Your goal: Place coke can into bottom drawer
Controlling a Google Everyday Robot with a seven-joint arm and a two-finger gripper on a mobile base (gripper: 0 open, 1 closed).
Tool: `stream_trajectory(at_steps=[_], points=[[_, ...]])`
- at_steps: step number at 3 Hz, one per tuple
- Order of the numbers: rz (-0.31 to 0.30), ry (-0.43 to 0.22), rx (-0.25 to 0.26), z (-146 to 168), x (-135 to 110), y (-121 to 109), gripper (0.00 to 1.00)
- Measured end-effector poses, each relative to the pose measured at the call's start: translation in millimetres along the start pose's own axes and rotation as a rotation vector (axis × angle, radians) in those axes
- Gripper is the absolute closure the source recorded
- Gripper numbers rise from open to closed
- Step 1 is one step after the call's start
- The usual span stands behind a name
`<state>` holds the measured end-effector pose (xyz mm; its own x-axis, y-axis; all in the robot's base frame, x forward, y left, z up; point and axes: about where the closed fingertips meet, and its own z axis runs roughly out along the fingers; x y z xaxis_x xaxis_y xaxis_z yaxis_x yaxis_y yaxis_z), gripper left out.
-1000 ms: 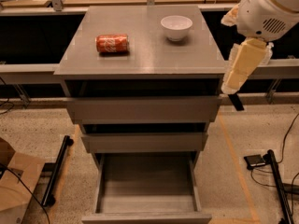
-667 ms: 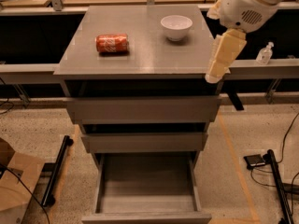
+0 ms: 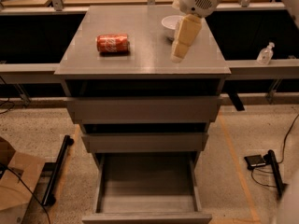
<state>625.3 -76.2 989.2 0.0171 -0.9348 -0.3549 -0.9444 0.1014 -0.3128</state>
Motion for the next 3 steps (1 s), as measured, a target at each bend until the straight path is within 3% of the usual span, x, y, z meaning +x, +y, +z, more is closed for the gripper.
stream_trajectory(at_steps=[1,2,3], points=[[-0.018,-0.096,-0.012,35.4,-42.1,-34.8,0.00],[-0.017,-0.096,-0.012,35.5,-42.2,-34.8,0.00],[0.049,-0.125,-0.005,54.9,-40.1,-43.7,0.00]])
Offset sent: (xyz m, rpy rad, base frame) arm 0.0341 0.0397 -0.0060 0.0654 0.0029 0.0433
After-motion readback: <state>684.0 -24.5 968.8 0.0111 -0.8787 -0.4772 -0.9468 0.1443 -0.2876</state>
